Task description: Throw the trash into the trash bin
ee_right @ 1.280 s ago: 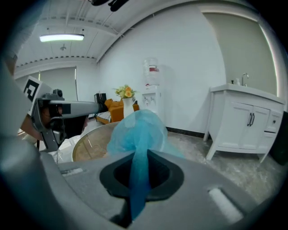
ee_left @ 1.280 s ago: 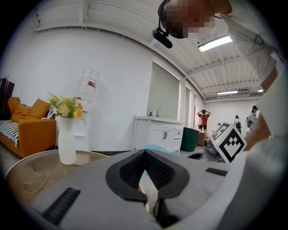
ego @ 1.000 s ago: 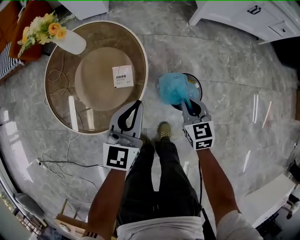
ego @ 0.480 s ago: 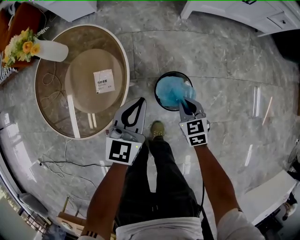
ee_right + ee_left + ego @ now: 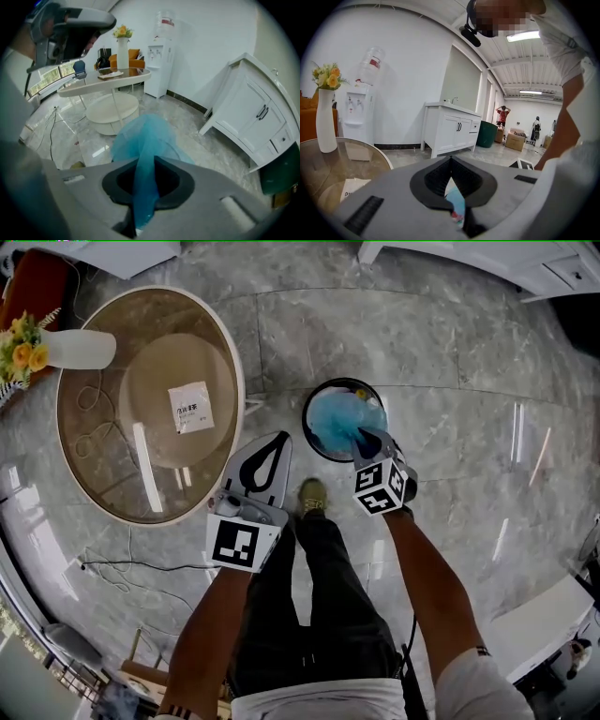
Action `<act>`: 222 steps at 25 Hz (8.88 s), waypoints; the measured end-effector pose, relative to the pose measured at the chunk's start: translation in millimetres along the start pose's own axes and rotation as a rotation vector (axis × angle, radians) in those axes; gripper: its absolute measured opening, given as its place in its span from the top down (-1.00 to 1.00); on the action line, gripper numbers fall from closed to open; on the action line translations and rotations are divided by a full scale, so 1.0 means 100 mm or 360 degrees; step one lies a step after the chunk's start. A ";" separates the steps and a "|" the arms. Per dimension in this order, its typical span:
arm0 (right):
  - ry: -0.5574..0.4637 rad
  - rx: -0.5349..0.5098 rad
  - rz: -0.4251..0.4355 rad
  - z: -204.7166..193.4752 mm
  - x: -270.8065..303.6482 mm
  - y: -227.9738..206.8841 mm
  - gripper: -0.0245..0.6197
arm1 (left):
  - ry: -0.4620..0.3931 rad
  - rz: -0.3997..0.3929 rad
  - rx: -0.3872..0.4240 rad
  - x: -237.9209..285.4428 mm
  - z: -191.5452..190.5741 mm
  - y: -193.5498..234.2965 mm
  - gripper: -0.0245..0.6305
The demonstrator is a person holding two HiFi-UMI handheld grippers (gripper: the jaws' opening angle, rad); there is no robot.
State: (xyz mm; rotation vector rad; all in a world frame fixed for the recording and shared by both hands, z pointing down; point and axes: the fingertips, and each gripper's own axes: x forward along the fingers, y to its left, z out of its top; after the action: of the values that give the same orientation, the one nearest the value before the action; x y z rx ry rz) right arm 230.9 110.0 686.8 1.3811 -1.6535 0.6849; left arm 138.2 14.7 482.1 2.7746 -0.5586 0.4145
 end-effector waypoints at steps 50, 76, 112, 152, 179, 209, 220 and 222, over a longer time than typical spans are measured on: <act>-0.0976 0.0079 0.0368 2.82 -0.73 1.38 0.92 | 0.0003 0.0287 0.0019 -1.06 -0.06 1.28 0.93; -0.0361 -0.0016 0.0282 3.17 0.70 2.07 0.08 | 0.0013 0.0409 -0.0037 -1.71 -0.36 2.25 0.93; -0.0742 0.0144 0.0315 3.15 -0.14 1.97 0.91 | -0.0038 0.0303 -0.0058 -1.45 -0.29 1.85 0.93; -0.0243 0.0442 -0.0083 0.48 -0.48 -0.04 0.78 | 0.0052 -0.0081 0.0072 0.01 -0.15 -0.07 0.93; -0.0213 0.0428 0.0002 0.35 -0.19 -0.09 0.19 | 0.0088 -0.0061 0.0015 0.20 -0.20 0.02 0.93; -0.1205 0.0316 0.0034 2.42 -2.62 -0.22 0.92 | -0.0195 -0.0108 0.0139 -0.46 1.51 -0.38 0.93; -0.1584 0.0242 0.0129 3.54 -4.03 0.16 0.92 | -0.0399 -0.0049 0.0227 -1.41 2.78 -0.41 0.93; -0.1642 0.0227 0.0146 3.67 -4.25 0.23 0.92 | -0.0465 -0.0033 0.0234 -1.57 3.00 -0.42 0.93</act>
State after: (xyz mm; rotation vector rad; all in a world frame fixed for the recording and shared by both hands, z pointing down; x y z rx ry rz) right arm 124.2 21.1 142.2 1.9363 -2.4880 0.0911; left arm 83.5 6.8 145.1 3.0027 -0.5839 0.0449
